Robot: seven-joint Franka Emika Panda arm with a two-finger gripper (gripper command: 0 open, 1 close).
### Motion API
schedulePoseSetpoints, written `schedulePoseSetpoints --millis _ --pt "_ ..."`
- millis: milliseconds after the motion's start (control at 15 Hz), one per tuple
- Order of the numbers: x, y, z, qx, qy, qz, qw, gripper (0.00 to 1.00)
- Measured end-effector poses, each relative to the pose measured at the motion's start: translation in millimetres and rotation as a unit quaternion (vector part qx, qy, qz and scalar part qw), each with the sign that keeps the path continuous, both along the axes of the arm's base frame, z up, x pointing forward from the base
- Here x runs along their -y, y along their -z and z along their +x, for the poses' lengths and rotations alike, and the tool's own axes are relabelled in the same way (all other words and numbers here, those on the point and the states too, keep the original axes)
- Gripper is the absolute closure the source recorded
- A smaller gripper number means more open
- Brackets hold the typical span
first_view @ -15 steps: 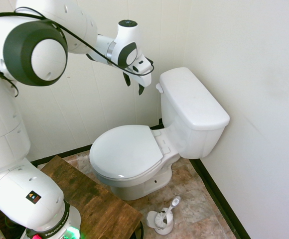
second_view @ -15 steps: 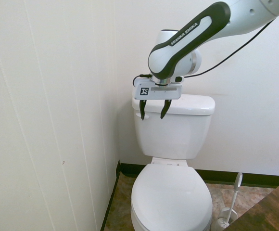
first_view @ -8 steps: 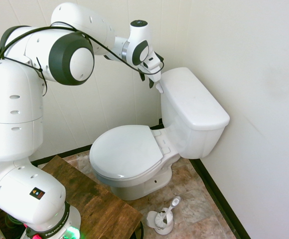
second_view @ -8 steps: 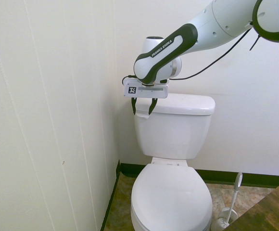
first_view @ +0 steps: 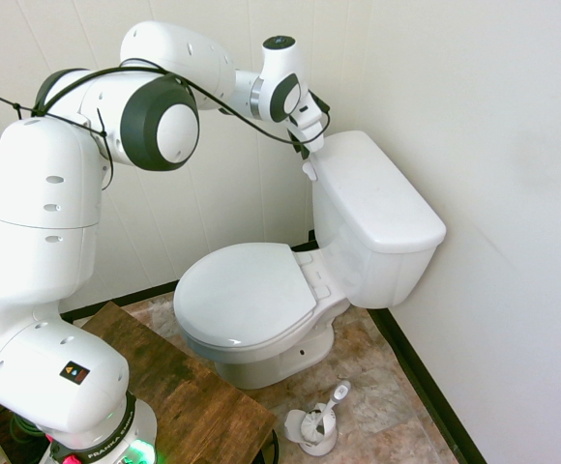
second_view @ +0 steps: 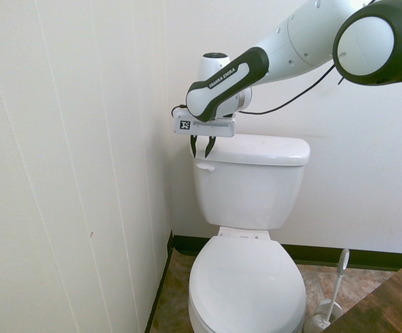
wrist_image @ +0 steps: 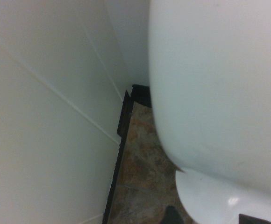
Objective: Flush the toilet
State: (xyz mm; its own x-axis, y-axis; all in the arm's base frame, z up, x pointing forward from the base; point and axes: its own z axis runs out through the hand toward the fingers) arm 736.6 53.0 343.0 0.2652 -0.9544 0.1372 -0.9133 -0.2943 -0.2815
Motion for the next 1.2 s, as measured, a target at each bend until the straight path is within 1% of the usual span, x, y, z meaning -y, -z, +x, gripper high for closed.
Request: schedulePoseSetpoints --millis 333,667,1200 --pt "4 15 14 -0.014 0.013 -0.003 1.000 1.00" --pt "7 20 21 -0.027 0.022 0.005 0.999 1.00" --pt "12 56 30 -0.047 0.036 0.013 0.998 1.00"
